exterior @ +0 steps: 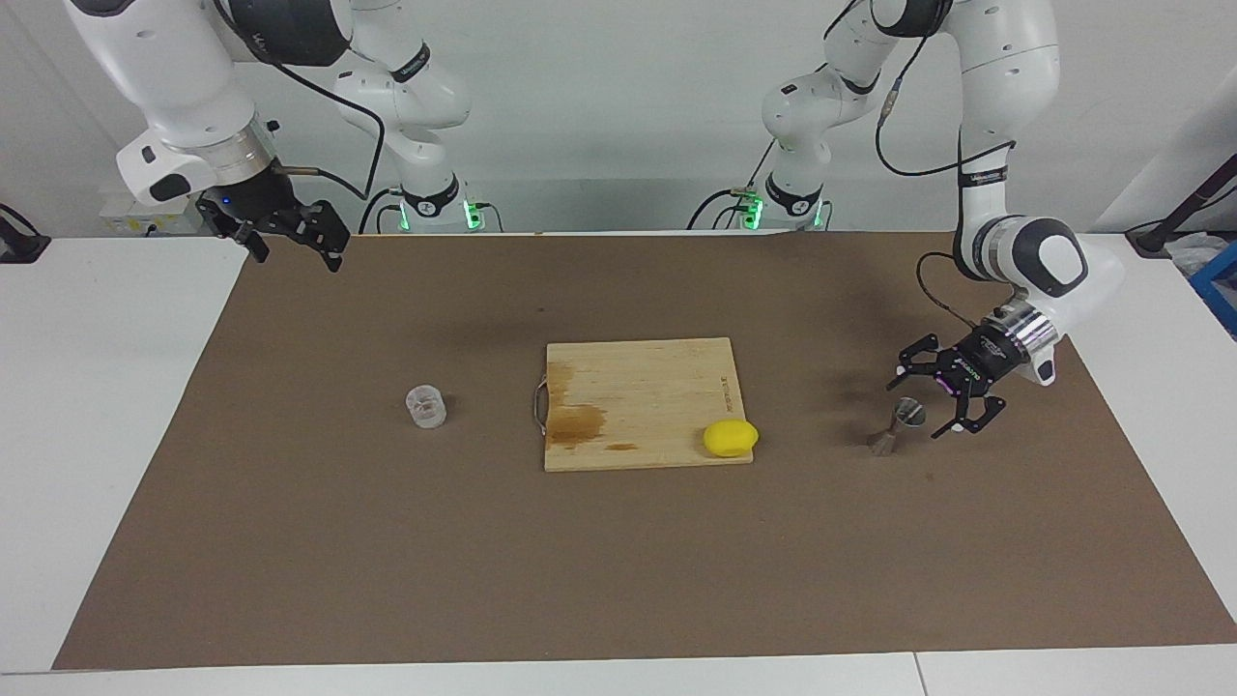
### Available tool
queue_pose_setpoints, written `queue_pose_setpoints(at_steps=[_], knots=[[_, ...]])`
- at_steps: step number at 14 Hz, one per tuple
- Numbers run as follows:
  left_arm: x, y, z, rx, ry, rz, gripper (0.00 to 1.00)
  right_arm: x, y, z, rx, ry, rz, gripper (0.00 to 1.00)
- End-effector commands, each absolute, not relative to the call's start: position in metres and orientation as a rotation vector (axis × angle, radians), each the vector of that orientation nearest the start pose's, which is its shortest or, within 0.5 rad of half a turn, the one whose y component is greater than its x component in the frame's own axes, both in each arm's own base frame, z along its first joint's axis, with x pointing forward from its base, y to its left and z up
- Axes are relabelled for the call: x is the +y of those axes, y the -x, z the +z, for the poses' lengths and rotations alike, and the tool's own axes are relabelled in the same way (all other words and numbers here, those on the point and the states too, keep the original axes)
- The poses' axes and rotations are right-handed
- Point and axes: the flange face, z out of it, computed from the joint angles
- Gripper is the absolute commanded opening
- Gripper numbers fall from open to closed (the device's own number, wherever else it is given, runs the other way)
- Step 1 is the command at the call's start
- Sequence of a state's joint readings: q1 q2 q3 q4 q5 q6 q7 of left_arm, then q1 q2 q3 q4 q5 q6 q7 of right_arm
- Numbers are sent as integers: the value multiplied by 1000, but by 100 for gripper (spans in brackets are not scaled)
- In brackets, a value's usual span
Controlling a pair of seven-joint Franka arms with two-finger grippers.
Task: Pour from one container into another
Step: 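Close the left gripper around the small metal cup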
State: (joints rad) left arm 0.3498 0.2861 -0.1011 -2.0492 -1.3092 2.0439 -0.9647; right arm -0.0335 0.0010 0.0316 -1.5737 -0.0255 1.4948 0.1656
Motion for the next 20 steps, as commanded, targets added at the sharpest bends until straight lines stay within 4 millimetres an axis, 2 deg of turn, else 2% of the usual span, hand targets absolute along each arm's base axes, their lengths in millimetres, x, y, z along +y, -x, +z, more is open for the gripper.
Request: queue_pose_setpoints(at_steps=[1, 4, 9, 11, 12, 14, 16, 19, 20], knots=[[92, -574, 308, 1843, -1052, -679, 100, -7, -546, 617, 250, 3166, 116, 100], [92, -573, 307, 1845, -1046, -683, 95, -7, -546, 618, 250, 3164, 113, 100], [91, -573, 308, 1839, -1049, -691, 77, -7, -546, 617, 250, 3164, 116, 100], [91, -574, 308, 1838, -1049, -690, 74, -7, -546, 617, 250, 3164, 116, 100], [91, -574, 308, 1838, -1049, -690, 66, -7, -546, 617, 250, 3164, 116, 100], [91, -574, 308, 1837, -1049, -692, 39, -7, -546, 618, 250, 3164, 113, 100], [90, -574, 310, 1828, -1054, -698, 0, -7, -546, 617, 250, 3164, 116, 100], [88, -578, 314, 1811, -1062, -711, 0, -7, -546, 618, 250, 3164, 113, 100], [86, -584, 323, 1787, -1073, -717, 0, -7, -546, 617, 250, 3164, 116, 100]])
